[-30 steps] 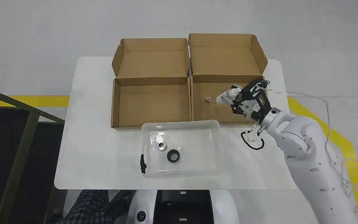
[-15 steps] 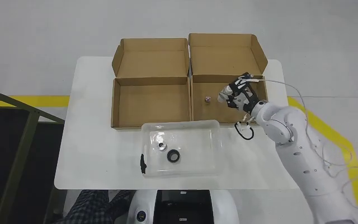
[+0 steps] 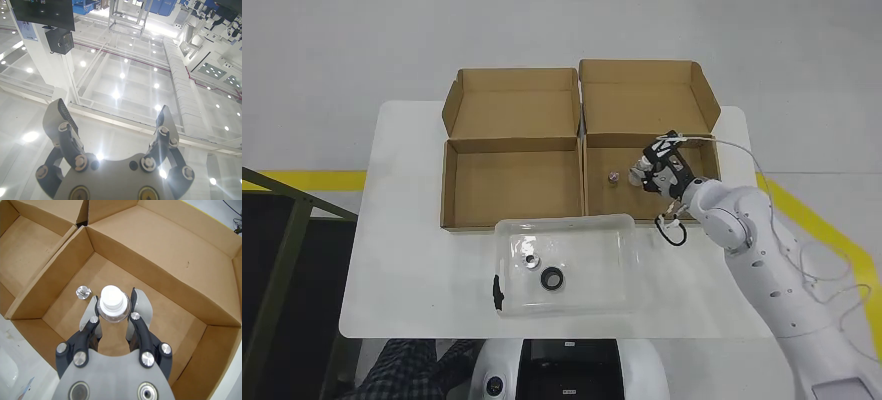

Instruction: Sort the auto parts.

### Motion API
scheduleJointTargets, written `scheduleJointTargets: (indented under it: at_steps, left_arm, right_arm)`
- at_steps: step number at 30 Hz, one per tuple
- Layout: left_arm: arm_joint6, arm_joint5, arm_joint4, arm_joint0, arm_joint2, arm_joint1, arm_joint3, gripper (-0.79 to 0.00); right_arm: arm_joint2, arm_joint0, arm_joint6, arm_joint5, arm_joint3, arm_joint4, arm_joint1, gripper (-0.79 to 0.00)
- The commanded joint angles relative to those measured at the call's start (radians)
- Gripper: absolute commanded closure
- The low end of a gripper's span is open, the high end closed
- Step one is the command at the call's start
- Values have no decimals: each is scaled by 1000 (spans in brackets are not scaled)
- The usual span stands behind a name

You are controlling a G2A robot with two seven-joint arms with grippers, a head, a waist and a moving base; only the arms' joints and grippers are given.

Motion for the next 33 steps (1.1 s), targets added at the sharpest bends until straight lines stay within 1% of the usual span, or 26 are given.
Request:
scheduleJointTargets:
  at_steps: [1,5,6,12,20,23,26,29,33]
  left_arm:
    - [0,0,0,0,0,0,0,-785]
    - [0,0,0,0,0,0,0,-785]
    - [0,0,0,0,0,0,0,-785]
    - [0,0,0,0,0,0,0,-785]
    - [0,0,0,0,0,0,0,-785]
    - [0,0,0,0,0,0,0,-785]
    - [0,0,0,0,0,0,0,-785]
    - [0,0,0,0,0,0,0,-785]
    - [0,0,0,0,0,0,0,-785]
  right_arm:
    - [-1,1,-2,-1,5,2,-2,-453]
    - [-1,2,-1,-3,7,4,-4,-745]
    - [1,1,-2,-2,2,5,-4,-785]
    - [43,-32,3,9,-90,-36,5,-785]
    - [145,-122,42,2,-321,-97,28,-785]
    - [174,-164,60,-27,-425,-108,36,-785]
    - [190,-200,74,-84,-509,-100,42,-785]
    - [205,-228,89,-132,-557,-80,47,-785]
    - [186,-260,113,-206,-623,-75,51,-785]
